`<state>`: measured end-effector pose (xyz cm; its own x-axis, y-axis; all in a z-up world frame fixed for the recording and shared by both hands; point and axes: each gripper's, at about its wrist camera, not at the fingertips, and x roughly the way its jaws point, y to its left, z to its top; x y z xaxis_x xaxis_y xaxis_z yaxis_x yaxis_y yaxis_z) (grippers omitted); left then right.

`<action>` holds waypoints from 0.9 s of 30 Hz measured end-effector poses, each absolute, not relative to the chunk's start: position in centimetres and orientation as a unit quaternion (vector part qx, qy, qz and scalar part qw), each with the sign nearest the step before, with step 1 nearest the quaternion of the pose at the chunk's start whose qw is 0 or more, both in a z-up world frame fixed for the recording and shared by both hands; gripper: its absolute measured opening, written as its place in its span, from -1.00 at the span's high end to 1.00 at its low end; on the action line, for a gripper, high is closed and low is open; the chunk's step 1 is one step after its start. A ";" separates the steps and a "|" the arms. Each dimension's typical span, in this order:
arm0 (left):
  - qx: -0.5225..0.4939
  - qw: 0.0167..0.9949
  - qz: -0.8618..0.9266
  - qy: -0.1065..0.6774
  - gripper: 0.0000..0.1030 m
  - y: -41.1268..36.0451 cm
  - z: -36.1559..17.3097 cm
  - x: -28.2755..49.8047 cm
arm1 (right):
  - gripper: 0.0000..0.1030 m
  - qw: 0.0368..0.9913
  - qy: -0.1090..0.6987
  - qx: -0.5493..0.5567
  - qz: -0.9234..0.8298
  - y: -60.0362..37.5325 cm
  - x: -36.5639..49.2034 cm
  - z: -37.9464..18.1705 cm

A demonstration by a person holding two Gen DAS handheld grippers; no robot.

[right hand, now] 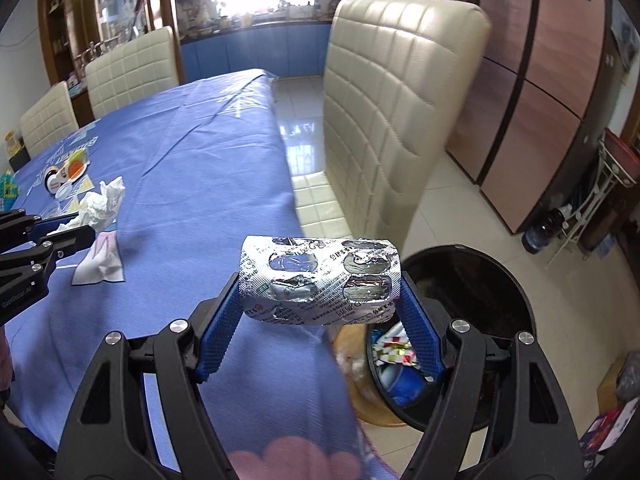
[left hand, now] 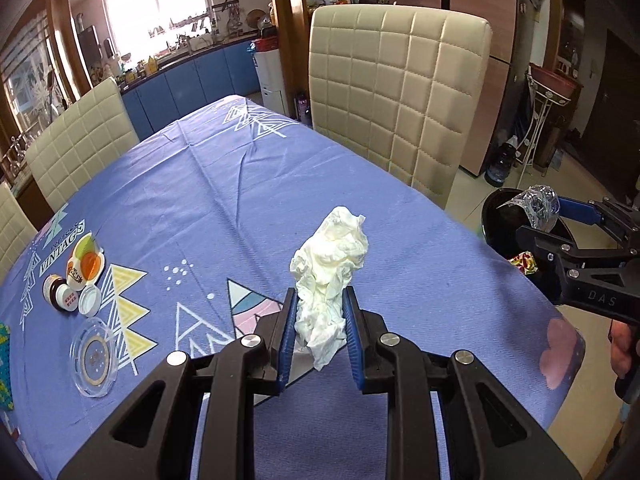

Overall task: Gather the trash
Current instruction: 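Carry the tissue and the blister pack over the black bin with both tools, then open the right tool over the bin to drop the blister pack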

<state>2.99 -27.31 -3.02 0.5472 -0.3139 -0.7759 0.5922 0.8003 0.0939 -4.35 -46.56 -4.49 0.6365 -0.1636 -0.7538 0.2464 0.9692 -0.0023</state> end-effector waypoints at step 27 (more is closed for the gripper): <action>0.229 0.831 -0.343 0.373 0.57 -40.0 -2.9 -1.1 | -0.45 0.898 0.386 0.104 -0.185 -55.6 -12.1 -4.1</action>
<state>-1.07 -40.02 -2.85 0.4855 -0.3991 -0.7778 0.7412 0.6596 0.1242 -12.10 -55.57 -4.11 0.6330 -0.2525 -0.7319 0.4134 0.9095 0.0438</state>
